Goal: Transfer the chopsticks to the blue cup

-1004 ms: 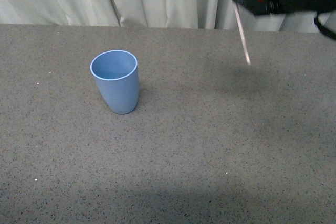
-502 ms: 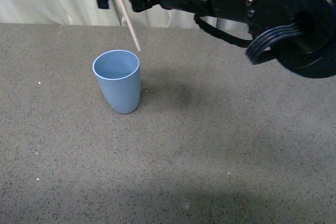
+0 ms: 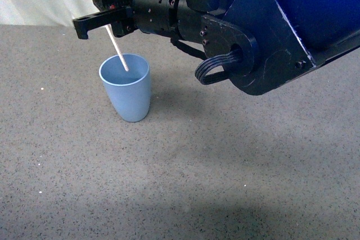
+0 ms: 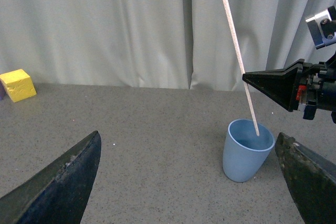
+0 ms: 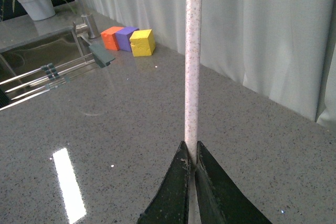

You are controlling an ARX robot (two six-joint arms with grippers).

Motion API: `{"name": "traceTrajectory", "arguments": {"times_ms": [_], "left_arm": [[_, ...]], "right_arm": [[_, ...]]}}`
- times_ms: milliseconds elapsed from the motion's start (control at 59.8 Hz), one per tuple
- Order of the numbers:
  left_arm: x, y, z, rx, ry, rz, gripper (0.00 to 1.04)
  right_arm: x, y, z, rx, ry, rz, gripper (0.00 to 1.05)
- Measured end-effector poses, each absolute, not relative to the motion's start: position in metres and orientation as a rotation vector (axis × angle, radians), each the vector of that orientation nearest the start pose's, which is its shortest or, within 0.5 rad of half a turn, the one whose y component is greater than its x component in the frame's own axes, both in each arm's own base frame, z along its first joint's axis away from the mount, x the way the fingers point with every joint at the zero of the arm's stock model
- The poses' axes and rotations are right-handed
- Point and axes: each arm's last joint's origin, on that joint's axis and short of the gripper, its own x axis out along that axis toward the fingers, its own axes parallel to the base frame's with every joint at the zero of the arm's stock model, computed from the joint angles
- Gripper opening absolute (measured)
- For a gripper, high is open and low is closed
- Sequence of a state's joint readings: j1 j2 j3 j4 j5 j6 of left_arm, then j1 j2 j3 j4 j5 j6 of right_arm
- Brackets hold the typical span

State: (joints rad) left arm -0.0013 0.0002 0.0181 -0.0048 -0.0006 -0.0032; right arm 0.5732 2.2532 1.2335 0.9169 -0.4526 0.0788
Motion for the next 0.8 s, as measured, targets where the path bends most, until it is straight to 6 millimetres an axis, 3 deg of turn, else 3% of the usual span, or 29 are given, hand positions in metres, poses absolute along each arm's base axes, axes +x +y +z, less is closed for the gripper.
{"name": "traceTrajectory", "arguments": {"times_ms": [268,385,652,803], "left_arm": [[0.097,0.000,0.169,-0.003,-0.013,-0.001,0.98],[0.097,0.000,0.169,-0.003,-0.013,-0.001,0.98],[0.097,0.000,0.169,-0.003,-0.013,-0.001,0.98],[0.097,0.000,0.169,-0.003,-0.013,-0.001,0.98]], "right_arm": [[0.382,0.261,0.112,0.046,0.165,1.007,0.02],[0.383,0.260,0.110,0.039,0.165,1.003,0.30],[0.379,0.248,0.105,0.038,0.149,0.967,0.75],[0.369,0.237,0.118,0.027,0.083,0.910,0.97]]}}
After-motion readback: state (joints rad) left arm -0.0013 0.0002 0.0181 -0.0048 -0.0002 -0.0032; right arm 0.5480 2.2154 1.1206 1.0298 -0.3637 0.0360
